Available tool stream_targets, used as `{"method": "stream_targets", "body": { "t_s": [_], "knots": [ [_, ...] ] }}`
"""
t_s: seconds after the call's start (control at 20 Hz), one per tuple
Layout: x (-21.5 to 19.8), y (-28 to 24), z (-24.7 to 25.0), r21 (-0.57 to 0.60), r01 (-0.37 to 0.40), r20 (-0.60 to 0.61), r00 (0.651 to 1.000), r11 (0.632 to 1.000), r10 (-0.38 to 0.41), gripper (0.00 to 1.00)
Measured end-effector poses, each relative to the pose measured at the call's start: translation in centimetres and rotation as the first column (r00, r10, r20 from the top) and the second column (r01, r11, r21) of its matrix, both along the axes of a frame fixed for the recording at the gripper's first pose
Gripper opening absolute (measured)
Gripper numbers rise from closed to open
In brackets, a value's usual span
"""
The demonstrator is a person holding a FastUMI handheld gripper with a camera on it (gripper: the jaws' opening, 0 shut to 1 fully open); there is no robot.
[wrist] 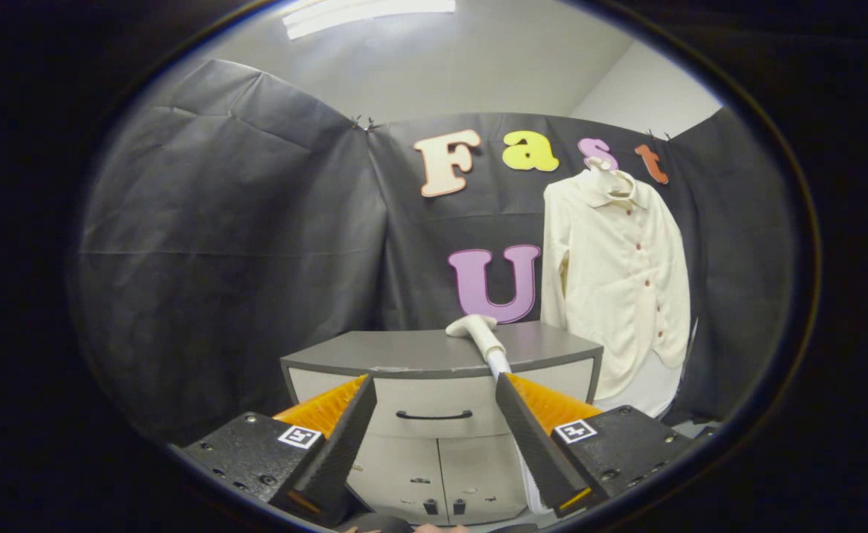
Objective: Iron the clothes twice with a garment steamer, once on the left side and once on the right side.
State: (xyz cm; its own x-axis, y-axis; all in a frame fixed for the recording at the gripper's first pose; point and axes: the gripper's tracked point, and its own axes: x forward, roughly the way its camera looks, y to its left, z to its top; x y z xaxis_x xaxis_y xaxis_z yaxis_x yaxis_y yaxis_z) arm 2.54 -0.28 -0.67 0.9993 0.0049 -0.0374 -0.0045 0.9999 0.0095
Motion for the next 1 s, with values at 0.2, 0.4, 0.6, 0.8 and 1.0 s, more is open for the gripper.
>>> {"method": "stream_targets", "body": {
  "t_s": [0.2, 0.4, 0.6, 0.8, 1.0],
  "knots": [
    [1.4, -0.5, -0.5, 0.006, 0.005, -0.014, 1.0, 1.0, -0.005, 0.99],
    [3.3, -1.5, -0.7, 0.016, 0.023, -0.022, 1.0, 1.0, -0.023, 0.98],
    [6.1, -2.4, -1.2, 0.03, 0.029, -0.062, 0.998, 0.999, -0.027, 0.98],
    [9.2, -3.8, -1.7, 0.015, 0.046, -0.097, 0.994, 0.999, -0.045, 0.96],
    [12.3, -4.4, -2.4, -0.01, 0.042, -0.143, 0.989, 0.999, -0.042, 0.96]
  ]
}}
